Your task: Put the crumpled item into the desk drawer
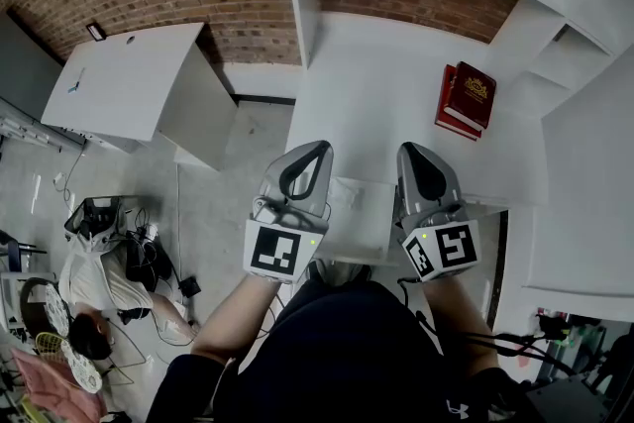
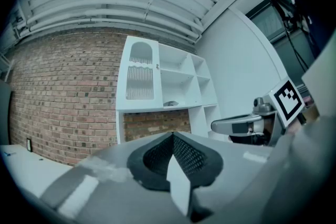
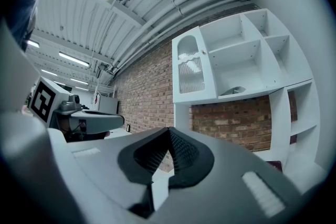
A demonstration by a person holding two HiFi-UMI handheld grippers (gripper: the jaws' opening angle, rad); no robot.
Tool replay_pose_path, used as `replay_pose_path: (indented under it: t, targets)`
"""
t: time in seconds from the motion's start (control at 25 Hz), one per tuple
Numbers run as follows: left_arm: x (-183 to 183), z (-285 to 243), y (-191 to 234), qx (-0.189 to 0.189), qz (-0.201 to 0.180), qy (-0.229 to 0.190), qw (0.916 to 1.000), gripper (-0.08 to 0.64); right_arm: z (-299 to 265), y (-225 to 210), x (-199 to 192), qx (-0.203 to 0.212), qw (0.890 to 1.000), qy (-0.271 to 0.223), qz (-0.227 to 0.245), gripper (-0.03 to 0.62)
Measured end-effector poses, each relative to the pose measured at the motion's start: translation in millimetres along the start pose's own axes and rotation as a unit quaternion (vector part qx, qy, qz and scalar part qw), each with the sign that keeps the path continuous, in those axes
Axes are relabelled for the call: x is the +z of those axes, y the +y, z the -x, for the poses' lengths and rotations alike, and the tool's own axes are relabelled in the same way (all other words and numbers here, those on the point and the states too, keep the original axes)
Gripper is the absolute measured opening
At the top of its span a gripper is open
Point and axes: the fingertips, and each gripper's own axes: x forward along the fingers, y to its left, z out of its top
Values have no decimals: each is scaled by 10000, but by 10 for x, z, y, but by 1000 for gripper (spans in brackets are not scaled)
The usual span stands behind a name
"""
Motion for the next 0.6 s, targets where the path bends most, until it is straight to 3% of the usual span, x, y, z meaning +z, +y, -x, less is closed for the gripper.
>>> replay_pose_path:
  t: [0.6]
  targets:
    - [-92,2,76,-22,93,109,9999,2,-63,66,-63,-16,10000,70,-5,2]
